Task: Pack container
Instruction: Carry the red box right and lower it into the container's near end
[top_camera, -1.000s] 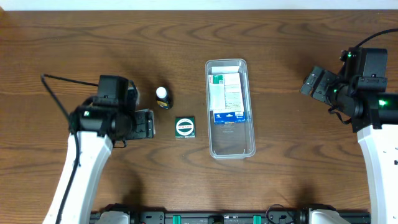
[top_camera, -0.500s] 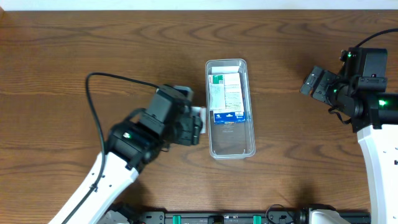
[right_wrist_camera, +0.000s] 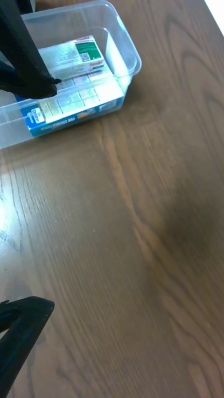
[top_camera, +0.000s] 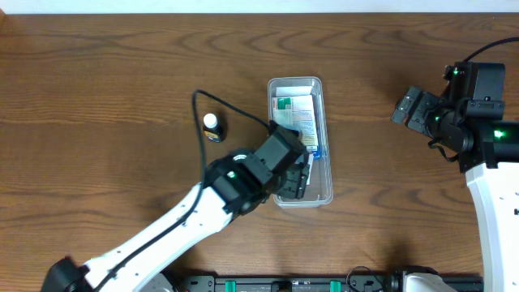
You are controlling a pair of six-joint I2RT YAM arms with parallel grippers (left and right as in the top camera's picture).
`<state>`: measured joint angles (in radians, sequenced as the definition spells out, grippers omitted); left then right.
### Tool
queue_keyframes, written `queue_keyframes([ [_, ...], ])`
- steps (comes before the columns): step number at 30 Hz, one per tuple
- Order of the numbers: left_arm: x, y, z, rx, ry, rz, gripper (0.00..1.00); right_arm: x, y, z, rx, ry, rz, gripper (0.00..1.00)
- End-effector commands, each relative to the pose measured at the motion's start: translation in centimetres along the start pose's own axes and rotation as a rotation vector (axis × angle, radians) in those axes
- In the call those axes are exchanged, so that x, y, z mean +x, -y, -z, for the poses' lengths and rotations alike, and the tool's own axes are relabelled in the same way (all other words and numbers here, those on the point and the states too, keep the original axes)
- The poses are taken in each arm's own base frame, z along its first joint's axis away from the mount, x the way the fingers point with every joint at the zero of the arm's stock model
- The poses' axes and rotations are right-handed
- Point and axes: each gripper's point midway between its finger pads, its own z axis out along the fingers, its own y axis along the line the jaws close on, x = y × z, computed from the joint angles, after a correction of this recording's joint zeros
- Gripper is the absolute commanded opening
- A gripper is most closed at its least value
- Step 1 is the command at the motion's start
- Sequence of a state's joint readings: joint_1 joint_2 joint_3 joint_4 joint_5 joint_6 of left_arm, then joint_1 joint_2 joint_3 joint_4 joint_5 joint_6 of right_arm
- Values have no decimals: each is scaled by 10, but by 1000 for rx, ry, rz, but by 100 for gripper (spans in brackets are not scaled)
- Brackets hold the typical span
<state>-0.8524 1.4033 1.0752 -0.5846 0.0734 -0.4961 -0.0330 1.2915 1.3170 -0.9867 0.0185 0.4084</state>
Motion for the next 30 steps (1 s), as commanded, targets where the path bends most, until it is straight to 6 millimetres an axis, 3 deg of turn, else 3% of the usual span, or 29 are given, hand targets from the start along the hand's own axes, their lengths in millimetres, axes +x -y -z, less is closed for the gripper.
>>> queue_keyframes([
  [1,-6,0,-11,-21,5,43,72,-2,3,1,7,7,-2,99],
  [7,-2,2,-39,-35,-27,47,72,-2,3,1,7,7,-2,99],
  [12,6,11,-50,-29,-44,45,72,-2,3,1,7,7,-2,99],
  [30,24,7,-51,-61,-112,204,72,-2,3,1,7,7,-2,99],
])
